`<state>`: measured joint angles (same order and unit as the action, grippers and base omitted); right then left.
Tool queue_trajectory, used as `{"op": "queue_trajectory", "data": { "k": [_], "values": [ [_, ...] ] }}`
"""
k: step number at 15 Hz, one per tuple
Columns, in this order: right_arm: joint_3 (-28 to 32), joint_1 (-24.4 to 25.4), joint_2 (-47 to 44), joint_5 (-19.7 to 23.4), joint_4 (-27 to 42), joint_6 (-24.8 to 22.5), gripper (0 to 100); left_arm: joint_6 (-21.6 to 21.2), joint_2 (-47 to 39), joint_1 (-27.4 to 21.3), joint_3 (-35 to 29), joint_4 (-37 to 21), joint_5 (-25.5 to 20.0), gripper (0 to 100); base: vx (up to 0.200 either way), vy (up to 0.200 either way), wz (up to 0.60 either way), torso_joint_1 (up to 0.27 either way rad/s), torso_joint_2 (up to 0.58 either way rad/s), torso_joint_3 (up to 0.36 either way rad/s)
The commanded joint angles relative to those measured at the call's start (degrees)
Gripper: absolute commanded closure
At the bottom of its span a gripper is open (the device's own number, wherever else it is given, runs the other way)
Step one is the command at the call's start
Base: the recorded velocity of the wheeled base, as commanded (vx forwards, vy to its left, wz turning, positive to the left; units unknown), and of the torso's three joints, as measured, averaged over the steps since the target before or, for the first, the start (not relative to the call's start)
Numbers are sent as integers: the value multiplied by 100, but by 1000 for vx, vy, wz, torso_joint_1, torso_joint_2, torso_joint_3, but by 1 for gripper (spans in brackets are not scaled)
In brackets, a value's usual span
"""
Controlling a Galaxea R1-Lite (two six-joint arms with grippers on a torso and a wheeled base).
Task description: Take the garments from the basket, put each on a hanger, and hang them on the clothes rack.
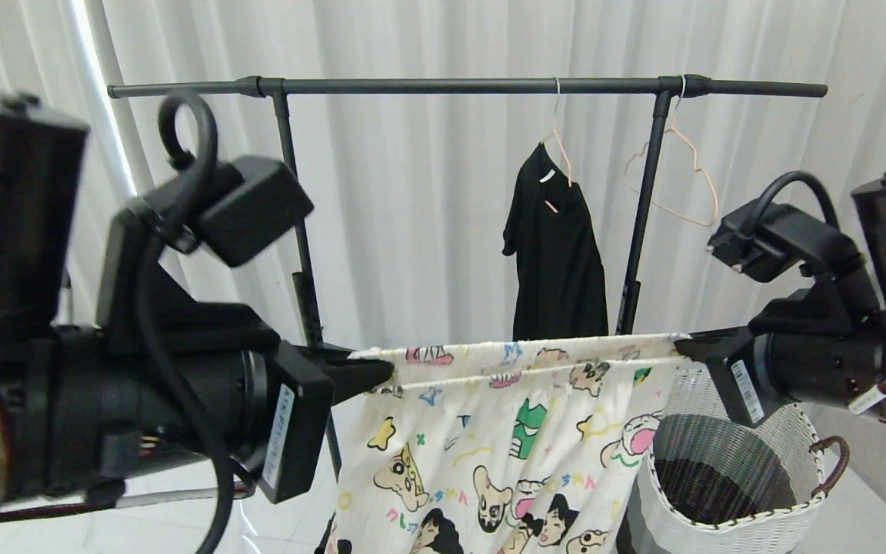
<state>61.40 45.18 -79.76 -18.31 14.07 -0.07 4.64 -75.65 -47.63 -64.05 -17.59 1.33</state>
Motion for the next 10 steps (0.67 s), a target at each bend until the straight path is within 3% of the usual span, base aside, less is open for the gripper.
{"op": "queue_trajectory", "data": {
  "k": [1,3,5,10],
  "values": [
    [733,-35,224,100,492,-10,100,89,-28,-335,-1312,-851,-397,100,0,0,0,0,0,0],
    [1541,-35,198,346,1054,-19,100,89,-81,-326,-1479,-860,-361,100,0,0,0,0,0,0],
    [1963,-44,128,372,1248,-37,100,80,-81,-300,-1488,-851,-186,100,0,0,0,0,0,0],
    [2051,-264,136,513,1450,-45,100,10,-99,-247,-1532,-737,-19,100,0,0,0,0,0,0]
  ]
}}
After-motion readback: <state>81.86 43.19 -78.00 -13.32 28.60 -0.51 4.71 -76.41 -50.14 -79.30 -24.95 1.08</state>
